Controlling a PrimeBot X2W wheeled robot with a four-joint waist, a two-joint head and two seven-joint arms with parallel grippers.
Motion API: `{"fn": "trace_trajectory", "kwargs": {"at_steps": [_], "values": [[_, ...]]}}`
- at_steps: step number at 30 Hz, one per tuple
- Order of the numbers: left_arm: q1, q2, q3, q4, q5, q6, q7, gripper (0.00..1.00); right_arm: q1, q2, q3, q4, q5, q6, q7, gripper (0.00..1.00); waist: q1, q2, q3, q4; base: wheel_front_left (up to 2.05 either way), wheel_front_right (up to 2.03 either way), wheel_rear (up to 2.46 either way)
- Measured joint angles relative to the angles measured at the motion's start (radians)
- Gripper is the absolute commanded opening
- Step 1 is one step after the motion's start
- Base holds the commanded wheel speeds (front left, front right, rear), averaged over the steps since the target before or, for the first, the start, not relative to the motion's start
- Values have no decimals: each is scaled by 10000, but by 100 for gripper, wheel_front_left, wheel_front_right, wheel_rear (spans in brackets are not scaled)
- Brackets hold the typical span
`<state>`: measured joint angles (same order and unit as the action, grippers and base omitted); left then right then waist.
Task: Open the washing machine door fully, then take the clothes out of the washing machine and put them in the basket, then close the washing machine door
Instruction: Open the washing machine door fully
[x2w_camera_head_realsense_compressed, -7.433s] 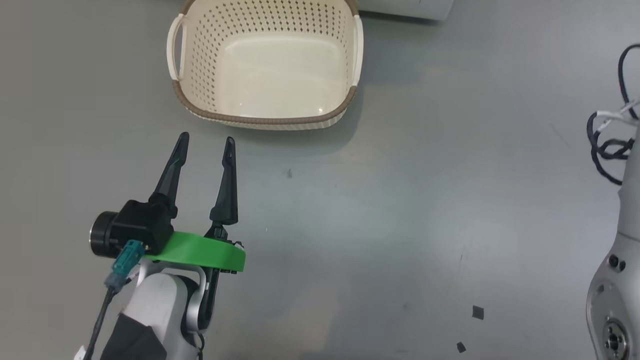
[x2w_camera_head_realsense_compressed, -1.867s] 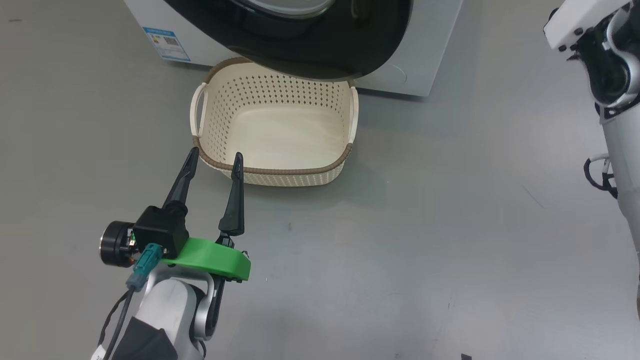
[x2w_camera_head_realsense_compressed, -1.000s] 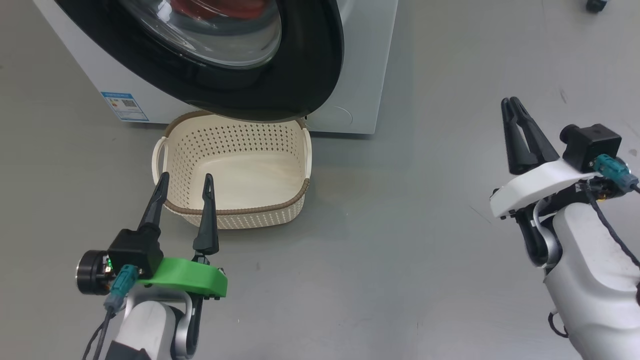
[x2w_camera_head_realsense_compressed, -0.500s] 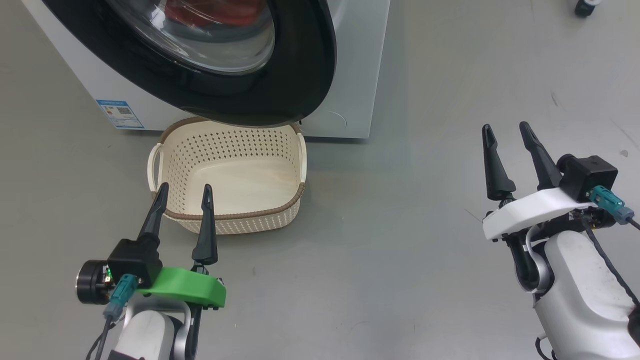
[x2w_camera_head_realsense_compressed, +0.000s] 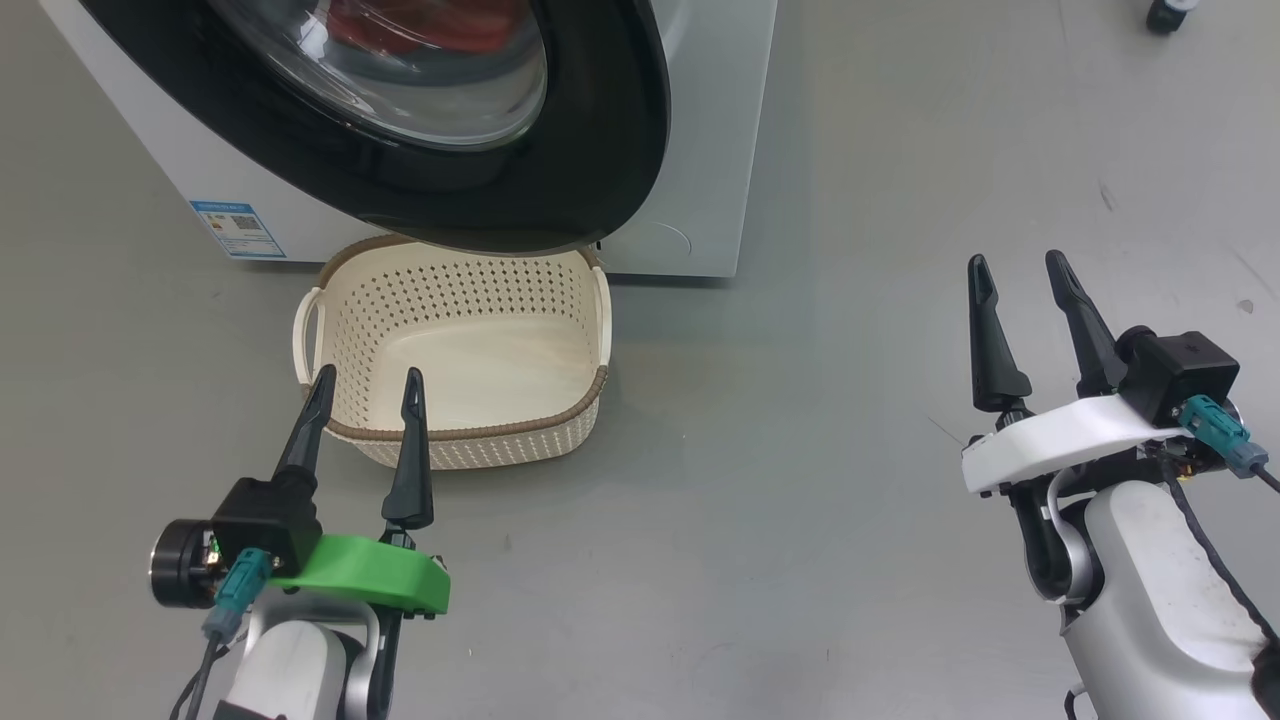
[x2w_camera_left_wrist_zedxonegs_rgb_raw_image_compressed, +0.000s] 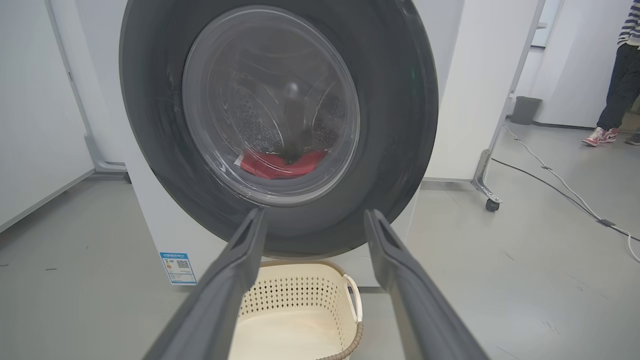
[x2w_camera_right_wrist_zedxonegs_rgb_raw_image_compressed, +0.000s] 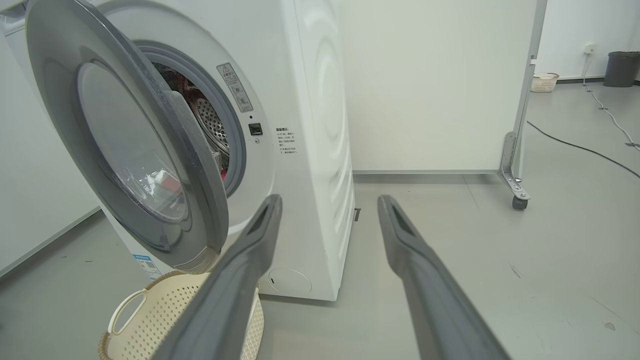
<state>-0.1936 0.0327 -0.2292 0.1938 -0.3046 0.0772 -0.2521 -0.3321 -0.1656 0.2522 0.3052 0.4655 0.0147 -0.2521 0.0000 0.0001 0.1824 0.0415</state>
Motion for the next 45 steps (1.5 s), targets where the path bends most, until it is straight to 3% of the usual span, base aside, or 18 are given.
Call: {"fn": "trace_trajectory", "kwargs": {"at_steps": [45], "values": [[-4, 2, 226, -75, -6, 2, 0, 100, 576, 405, -646, -644, -623, 196, 0, 100, 0, 0, 311, 132, 0, 0, 0]]}}
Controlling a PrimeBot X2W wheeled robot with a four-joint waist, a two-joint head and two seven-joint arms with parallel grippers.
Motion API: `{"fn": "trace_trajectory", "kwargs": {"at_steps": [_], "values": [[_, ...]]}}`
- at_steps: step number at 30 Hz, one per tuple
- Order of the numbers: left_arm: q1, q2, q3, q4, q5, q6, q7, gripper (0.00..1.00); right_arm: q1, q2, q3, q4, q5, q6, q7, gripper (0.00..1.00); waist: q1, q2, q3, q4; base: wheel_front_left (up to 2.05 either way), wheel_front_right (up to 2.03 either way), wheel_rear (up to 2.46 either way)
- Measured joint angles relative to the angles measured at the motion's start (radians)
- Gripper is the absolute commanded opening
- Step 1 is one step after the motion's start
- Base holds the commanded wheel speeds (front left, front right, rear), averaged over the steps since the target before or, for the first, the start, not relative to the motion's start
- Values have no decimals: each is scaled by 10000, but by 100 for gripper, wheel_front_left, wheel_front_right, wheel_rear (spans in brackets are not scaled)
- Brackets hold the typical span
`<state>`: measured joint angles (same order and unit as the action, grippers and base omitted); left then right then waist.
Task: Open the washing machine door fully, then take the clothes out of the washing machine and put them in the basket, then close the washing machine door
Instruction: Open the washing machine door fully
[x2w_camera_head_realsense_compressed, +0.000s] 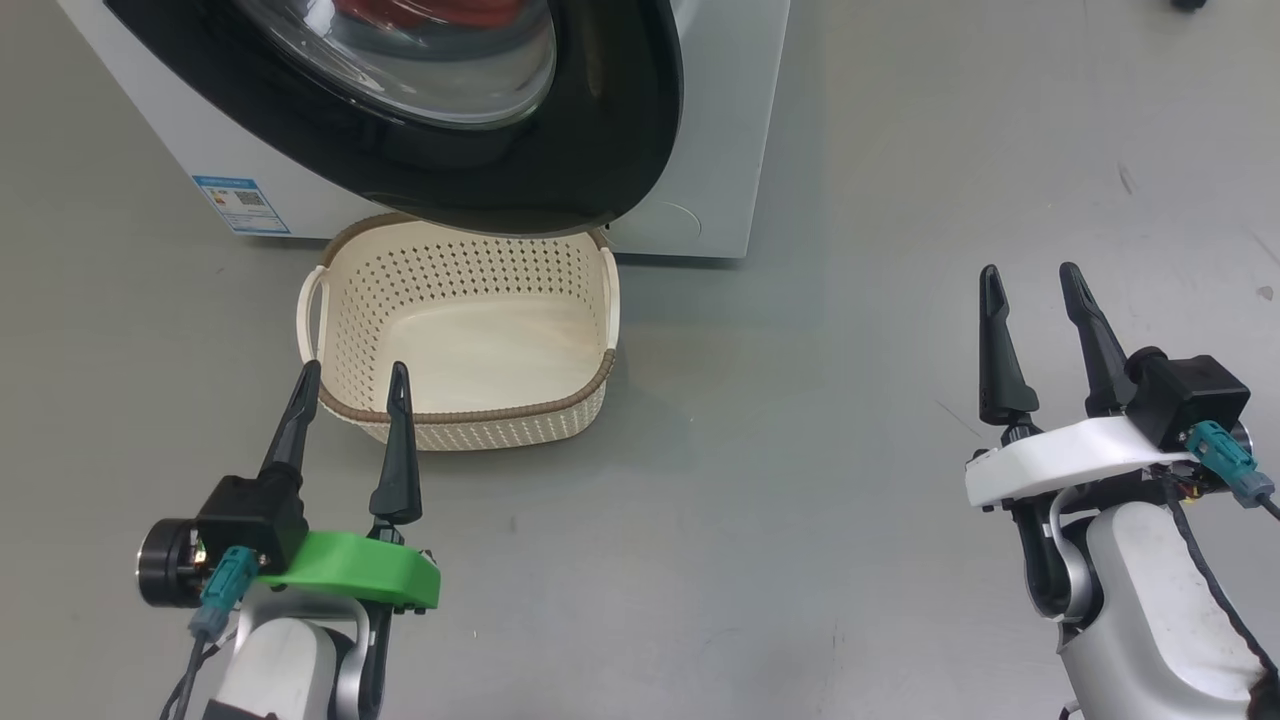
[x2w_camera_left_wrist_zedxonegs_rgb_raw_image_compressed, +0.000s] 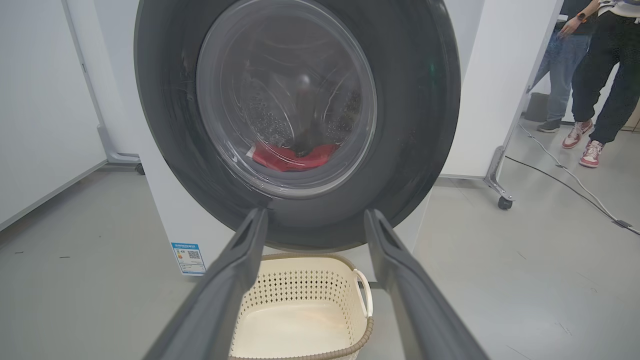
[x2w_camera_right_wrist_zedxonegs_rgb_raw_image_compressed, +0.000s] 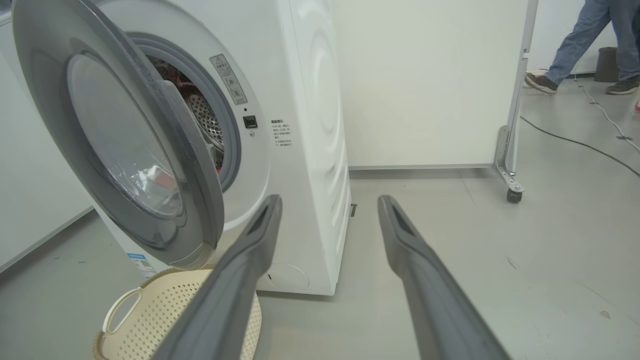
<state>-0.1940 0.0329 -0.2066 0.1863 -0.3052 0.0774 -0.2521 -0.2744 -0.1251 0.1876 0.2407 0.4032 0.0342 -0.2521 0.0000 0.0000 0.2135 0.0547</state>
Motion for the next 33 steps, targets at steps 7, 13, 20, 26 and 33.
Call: {"fn": "trace_trajectory", "kwargs": {"at_steps": [7, 13, 20, 26, 33], "values": [[0, 0, -17, 0, 0, 0, 0, 100, 1, 36, -79, -19, -102, 79, 0, 100, 0, 0, 10, 38, 0, 0, 0], [0, 0, -12, 0, 0, 0, 0, 100, 15, 75, -125, -19, -194, 90, 0, 100, 0, 0, 8, 76, 0, 0, 0], [0, 0, -8, 0, 0, 0, 0, 100, 18, 134, -171, -19, -274, 165, 0, 100, 0, 0, 20, 103, 0, 0, 0], [0, 0, -8, -4, 0, 0, 0, 100, 18, 178, -230, -25, -274, 176, -2, 100, 0, 0, 49, 124, 0, 0, 0], [-12, 0, -157, -65, 0, 0, 0, 100, -55, 199, -514, -163, -130, 276, 0, 100, 0, 0, 297, 180, 0, 0, 0]]}}
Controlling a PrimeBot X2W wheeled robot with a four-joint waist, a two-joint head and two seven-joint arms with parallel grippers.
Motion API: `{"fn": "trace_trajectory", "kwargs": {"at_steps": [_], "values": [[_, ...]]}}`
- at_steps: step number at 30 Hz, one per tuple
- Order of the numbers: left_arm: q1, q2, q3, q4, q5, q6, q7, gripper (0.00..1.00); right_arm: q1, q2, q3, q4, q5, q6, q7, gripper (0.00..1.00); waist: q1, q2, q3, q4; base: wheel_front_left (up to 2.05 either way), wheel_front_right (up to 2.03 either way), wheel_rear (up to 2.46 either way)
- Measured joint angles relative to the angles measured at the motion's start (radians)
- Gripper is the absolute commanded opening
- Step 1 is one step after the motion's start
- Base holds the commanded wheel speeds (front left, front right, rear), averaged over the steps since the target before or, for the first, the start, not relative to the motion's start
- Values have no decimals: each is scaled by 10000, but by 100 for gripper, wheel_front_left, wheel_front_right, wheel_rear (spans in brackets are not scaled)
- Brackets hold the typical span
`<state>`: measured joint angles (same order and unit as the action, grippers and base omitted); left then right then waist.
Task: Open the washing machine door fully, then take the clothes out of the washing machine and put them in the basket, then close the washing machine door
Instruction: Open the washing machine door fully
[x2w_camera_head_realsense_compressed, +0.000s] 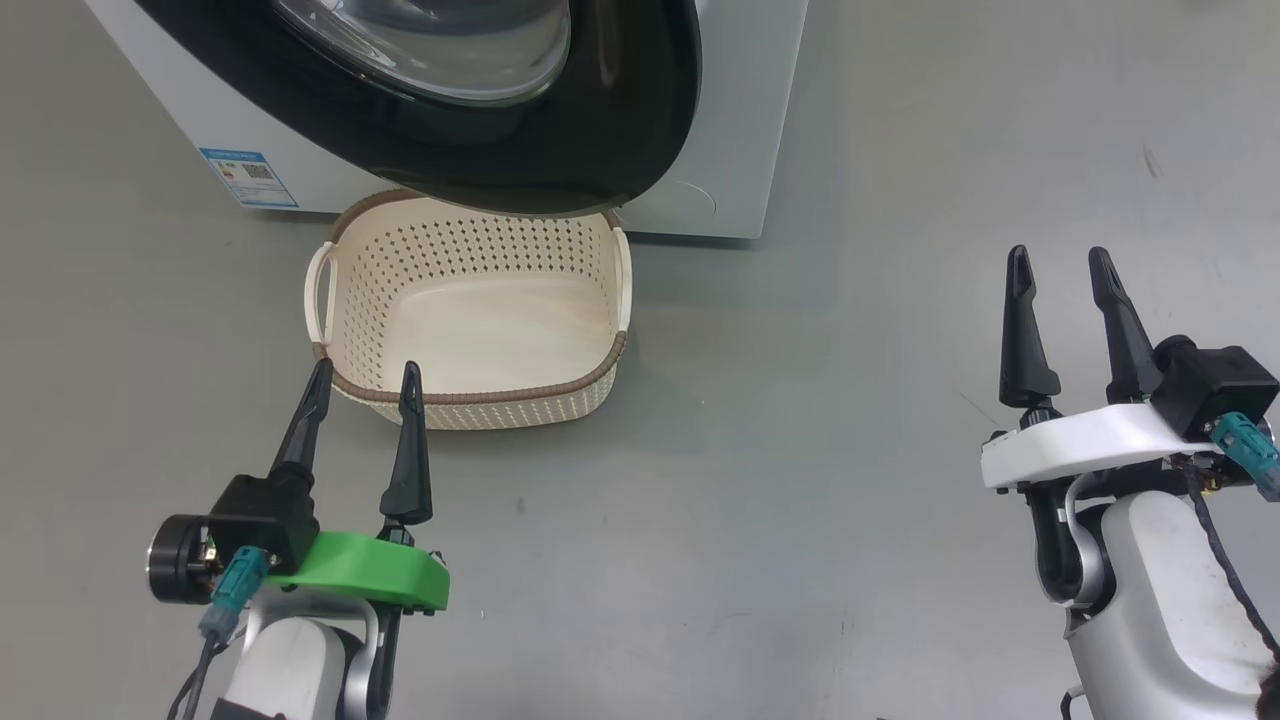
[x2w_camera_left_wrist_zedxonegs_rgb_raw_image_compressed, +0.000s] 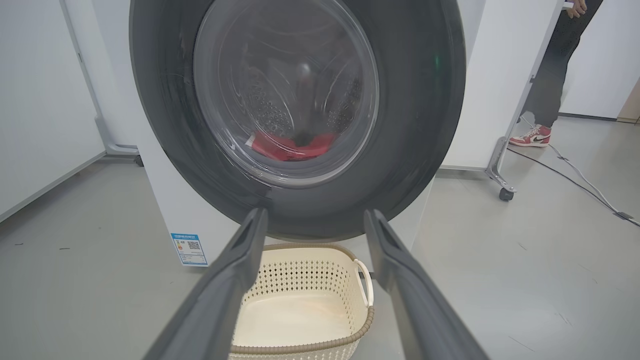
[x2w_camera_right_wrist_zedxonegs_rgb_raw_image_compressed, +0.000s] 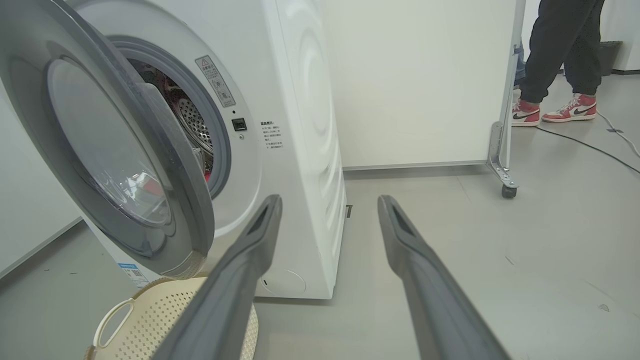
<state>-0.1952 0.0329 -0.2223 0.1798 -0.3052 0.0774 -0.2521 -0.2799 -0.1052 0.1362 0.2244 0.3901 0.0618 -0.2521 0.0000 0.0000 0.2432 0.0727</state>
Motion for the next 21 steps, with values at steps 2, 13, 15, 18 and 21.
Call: {"fn": "trace_trajectory", "kwargs": {"at_steps": [2, 13, 15, 18, 21], "values": [[-5, -2, -63, -10, 0, 0, 0, 100, -111, -8, -21, -2, 127, 94, 0, 100, 0, 0, 98, 37, 0, 0, 0], [-230, 0, -468, -127, 0, -31, 0, 100, -2511, -587, 130, -211, 765, 430, 1020, 7, 0, 0, 853, 353, 0, 0, 0], [-318, 0, -545, -171, 0, -33, 0, 100, -3108, -594, 100, -257, 1104, 476, 1313, 0, 0, 0, 1029, 434, 0, 0, 0], [-377, 0, -652, -198, -2, -33, 0, 100, -3645, -604, 115, -253, 1396, 516, 1732, 0, 0, 0, 1214, 519, 0, 0, 0], [-508, 0, -779, -221, -69, -35, 0, 100, -4324, -462, -73, -186, 2299, 516, 2314, 0, 0, 0, 1499, 659, 0, 0, 0]]}}
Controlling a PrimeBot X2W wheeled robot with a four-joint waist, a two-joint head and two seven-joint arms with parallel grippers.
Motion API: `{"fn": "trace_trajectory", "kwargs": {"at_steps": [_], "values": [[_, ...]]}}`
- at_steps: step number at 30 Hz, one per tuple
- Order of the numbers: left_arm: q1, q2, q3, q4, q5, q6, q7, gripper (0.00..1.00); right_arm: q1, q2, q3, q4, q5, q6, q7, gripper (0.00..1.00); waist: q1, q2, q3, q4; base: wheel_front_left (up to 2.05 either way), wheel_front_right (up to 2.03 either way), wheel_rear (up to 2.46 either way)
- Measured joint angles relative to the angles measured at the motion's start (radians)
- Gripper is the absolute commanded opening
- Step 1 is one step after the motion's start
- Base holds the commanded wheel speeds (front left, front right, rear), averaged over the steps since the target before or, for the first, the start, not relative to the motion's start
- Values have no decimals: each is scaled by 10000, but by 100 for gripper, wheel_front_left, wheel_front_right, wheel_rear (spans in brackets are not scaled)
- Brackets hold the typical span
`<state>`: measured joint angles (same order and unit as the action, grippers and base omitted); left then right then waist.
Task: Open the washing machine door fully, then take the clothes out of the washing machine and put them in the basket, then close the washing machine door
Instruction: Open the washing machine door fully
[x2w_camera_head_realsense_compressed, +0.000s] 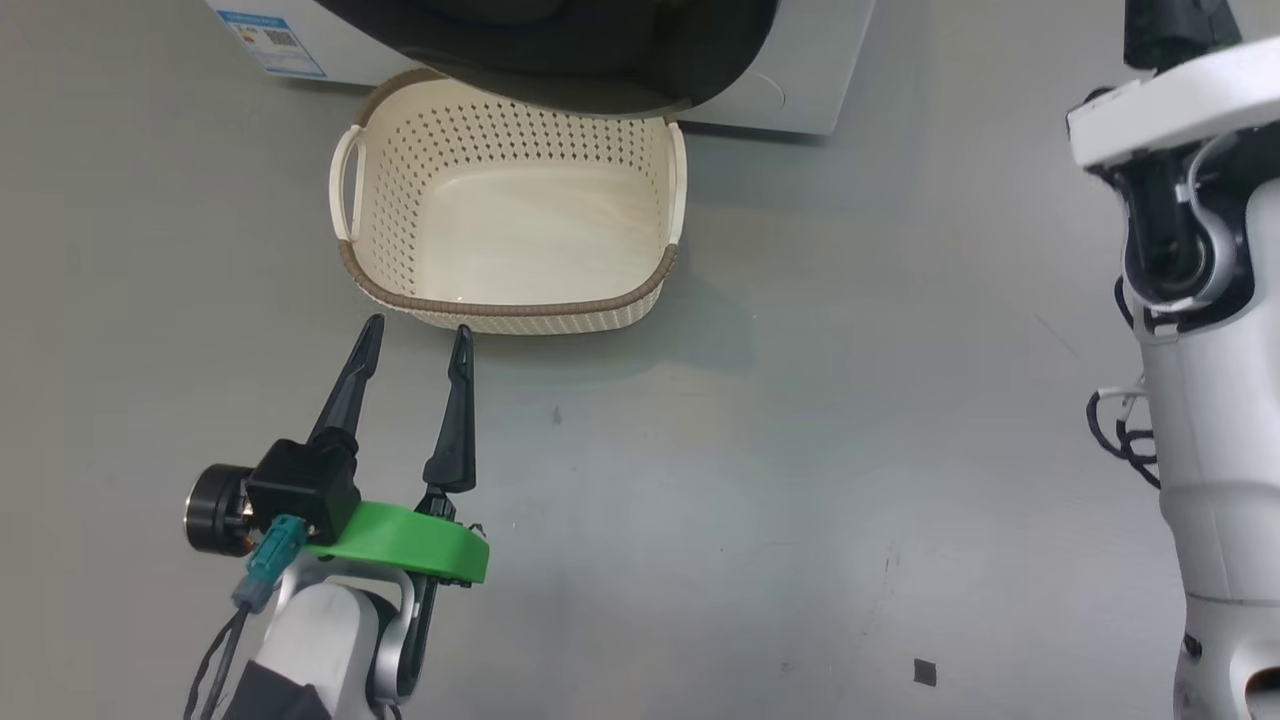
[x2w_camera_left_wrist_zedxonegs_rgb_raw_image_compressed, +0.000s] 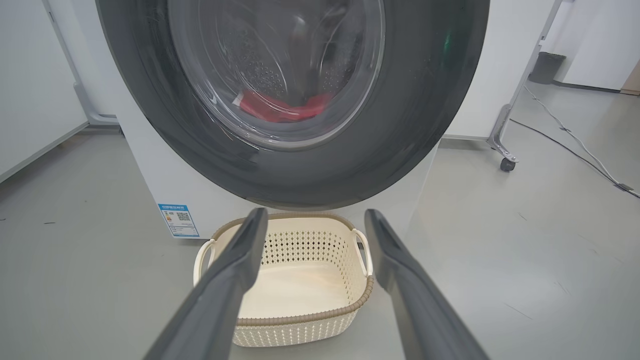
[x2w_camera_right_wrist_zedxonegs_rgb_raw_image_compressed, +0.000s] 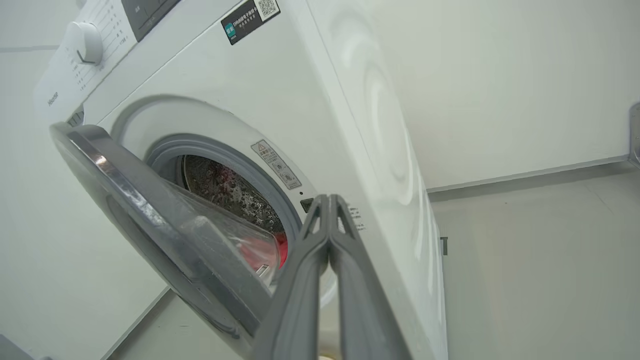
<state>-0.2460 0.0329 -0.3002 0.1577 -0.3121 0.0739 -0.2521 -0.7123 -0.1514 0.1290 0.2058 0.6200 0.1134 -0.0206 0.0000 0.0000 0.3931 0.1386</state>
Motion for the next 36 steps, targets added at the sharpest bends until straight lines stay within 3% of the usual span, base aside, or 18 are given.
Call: {"fn": "trace_trajectory", "kwargs": {"at_steps": [12, 24, 31, 36], "values": [[-691, -6, -499, -63, -387, -2, 0, 100, -2497, 548, -855, 1214, 3601, -38, 3325, 0, 0, 0, 983, 764, 0, 0, 0], [-1122, -25, -738, -67, -750, 6, 0, 100, -4170, 564, -1513, 2343, 5402, -1394, 5636, 0, 0, 0, 1571, 1483, 0, 0, 0], [-1152, -40, -708, -52, -857, 46, 0, 100, -4712, 571, -1442, 2949, 5781, -1881, 6567, 0, 0, 0, 1718, 1732, 0, 0, 0], [-1208, -46, -663, -42, -888, 59, -2, 100, -4891, 575, -1294, 3252, 5896, -1975, 7039, 0, 0, 0, 1740, 1798, 0, 0, 0]]}}
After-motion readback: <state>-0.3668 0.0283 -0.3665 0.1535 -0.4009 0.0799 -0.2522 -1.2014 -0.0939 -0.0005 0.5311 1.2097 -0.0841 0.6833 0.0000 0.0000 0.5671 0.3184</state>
